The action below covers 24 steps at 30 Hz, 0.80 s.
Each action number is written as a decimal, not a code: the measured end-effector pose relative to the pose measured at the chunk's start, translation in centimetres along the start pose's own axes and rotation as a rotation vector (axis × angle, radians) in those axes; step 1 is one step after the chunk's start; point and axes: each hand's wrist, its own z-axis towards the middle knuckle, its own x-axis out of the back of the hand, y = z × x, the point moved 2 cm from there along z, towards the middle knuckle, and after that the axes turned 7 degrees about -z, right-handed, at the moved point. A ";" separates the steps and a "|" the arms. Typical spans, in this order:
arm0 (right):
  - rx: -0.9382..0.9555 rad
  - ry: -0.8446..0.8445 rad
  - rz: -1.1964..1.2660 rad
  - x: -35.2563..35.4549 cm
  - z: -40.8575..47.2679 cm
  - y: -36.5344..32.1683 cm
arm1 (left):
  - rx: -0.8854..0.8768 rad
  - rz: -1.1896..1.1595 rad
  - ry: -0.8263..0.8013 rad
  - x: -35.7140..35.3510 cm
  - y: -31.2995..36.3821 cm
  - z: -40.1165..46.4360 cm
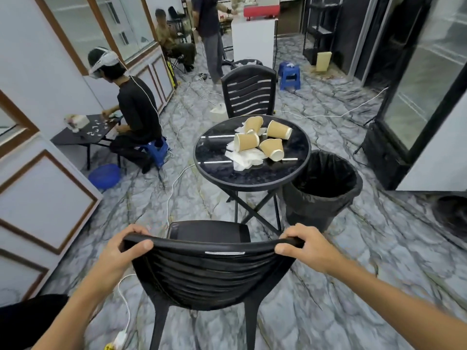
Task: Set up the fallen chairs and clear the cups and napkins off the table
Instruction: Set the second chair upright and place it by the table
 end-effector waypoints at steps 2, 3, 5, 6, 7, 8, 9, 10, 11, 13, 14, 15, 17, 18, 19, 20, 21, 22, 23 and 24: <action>0.013 -0.011 -0.016 -0.9 0.9 -1.2 | 0.020 -0.079 0.034 1.6 -1.3 -1.0; 0.017 -0.020 -0.018 -1.1 1.3 -1.8 | 0.023 -0.122 0.057 2.1 -1.9 -1.5; 0.026 -0.038 -0.013 -1.3 1.9 -2.6 | 0.024 -0.192 0.097 2.7 -3.0 -2.3; 0.027 -0.037 -0.009 -1.3 2.1 -3.0 | 0.022 -0.219 0.105 2.7 -3.5 -2.6; 0.025 -0.030 0.000 -1.1 2.1 -3.3 | 0.025 -0.257 0.115 2.5 -3.8 -2.8; 0.017 -0.015 0.012 -0.8 2.2 -3.4 | 0.027 -0.290 0.126 2.3 -4.1 -2.9; 0.006 -0.006 0.020 -0.6 2.3 -3.3 | 0.031 -0.309 0.135 2.2 -4.3 -2.7; 0.001 -0.004 0.021 -0.3 2.4 -3.3 | 0.033 -0.318 0.145 2.0 -4.6 -2.5; -0.011 0.004 0.016 0.0 2.6 -3.1 | 0.034 -0.321 0.149 1.8 -4.7 -2.0; -0.055 0.027 -0.002 0.8 2.5 -3.0 | 0.030 -0.352 0.143 1.1 -4.8 -0.8; -0.078 0.048 -0.005 1.3 2.5 -2.7 | 0.034 -0.374 0.136 0.5 -4.9 -0.1; -0.101 0.072 -0.003 1.9 2.4 -2.3 | 0.039 -0.389 0.125 -0.1 -5.0 0.7; -0.135 0.113 -0.003 3.4 1.8 -1.7 | 0.036 -0.386 0.075 -1.8 -5.1 2.1; -0.150 0.121 -0.014 4.0 1.6 -1.3 | 0.030 -0.384 0.048 -2.4 -5.1 2.8; -0.155 0.119 -0.030 4.5 1.4 -0.9 | 0.031 -0.381 0.043 -2.8 -5.2 3.7; -0.153 0.114 -0.047 4.7 1.0 -0.8 | 0.038 -0.387 0.058 -3.1 -5.3 4.3; -0.153 0.117 -0.058 4.7 0.6 -0.6 | 0.043 -0.399 0.059 -3.5 -5.4 4.9; -0.159 0.139 -0.061 4.6 0.1 -0.4 | 0.050 -0.403 0.034 -3.9 -5.1 5.4; -0.169 0.167 -0.056 4.7 -0.2 0.1 | 0.049 -0.403 0.003 -4.4 -5.2 6.0; -0.183 0.193 -0.039 4.6 -0.7 0.3 | 0.058 -0.404 -0.011 -4.9 -5.5 6.4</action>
